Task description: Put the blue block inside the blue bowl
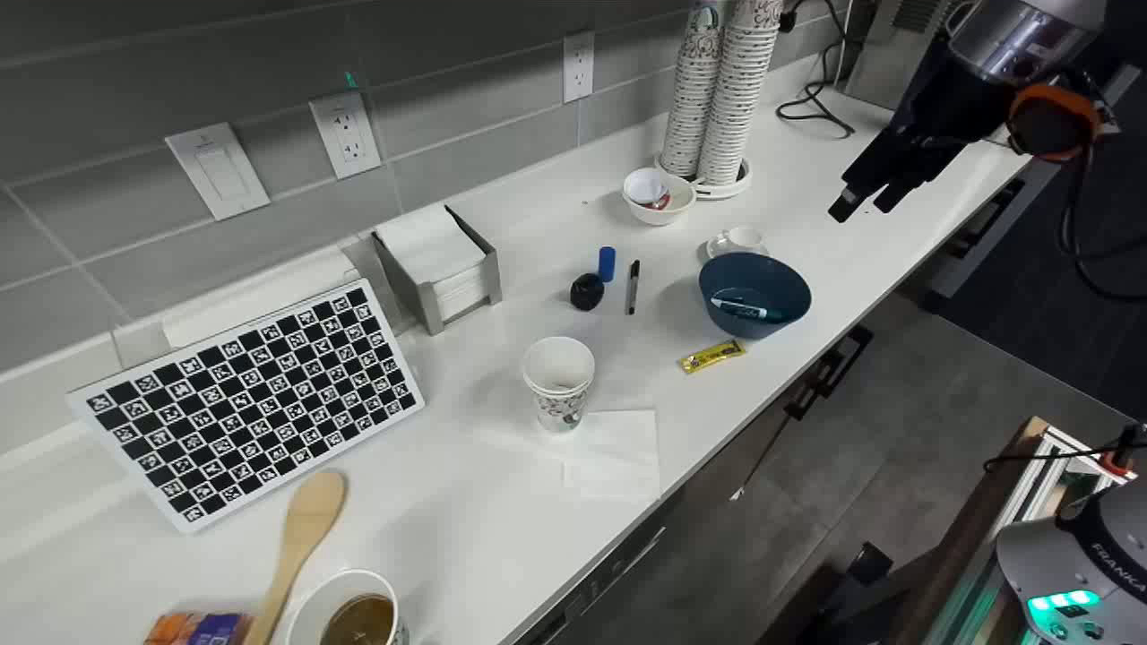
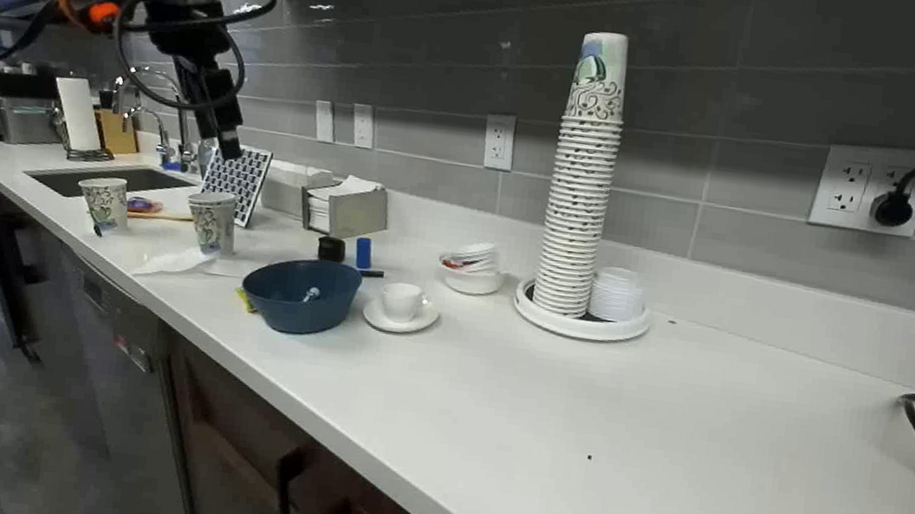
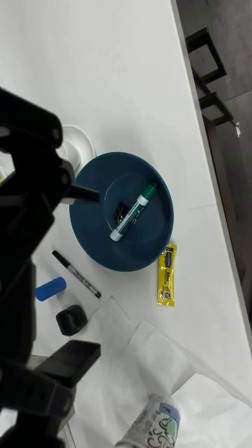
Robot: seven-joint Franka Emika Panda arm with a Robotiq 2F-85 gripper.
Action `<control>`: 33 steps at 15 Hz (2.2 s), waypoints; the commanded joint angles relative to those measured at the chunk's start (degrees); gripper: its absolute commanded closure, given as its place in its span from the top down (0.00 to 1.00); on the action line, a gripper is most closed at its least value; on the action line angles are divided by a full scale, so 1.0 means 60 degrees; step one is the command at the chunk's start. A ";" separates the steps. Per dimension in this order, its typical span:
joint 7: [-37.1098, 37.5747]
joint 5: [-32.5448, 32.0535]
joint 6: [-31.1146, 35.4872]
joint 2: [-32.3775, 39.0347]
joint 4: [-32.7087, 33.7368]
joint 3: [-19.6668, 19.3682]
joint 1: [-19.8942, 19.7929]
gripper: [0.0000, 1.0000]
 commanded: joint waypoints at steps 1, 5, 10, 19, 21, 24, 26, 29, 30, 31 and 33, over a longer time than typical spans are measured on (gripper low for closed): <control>-0.0051 0.0060 -0.0039 0.0003 0.0026 0.0082 -0.0098 1.00; -0.0051 0.0060 -0.0039 0.0003 0.0026 0.0082 -0.0098 1.00; 0.3816 -0.0225 0.3051 0.1404 0.0359 0.2400 -0.0339 1.00; 1.0038 -0.6994 0.3090 0.4491 0.3417 0.7653 -0.5792 1.00; 0.9443 -0.6683 0.3766 0.3934 0.2504 0.5807 -0.3985 1.00; 0.9342 -0.6601 0.3798 0.4016 0.2416 0.5009 -0.3142 1.00; 0.9553 -0.6712 0.3727 0.4032 0.2411 0.5050 -0.3114 1.00; 0.8678 -0.6788 0.4198 0.5425 0.2837 0.4119 -0.2153 1.00; 0.8348 -0.6693 0.4240 0.5907 0.3038 0.3766 -0.1825 1.00; 0.8247 -0.6868 0.4100 0.6241 0.3225 0.3481 -0.1534 1.00; 0.8174 -0.7132 0.4151 0.7033 0.3700 0.2820 -0.0892 1.00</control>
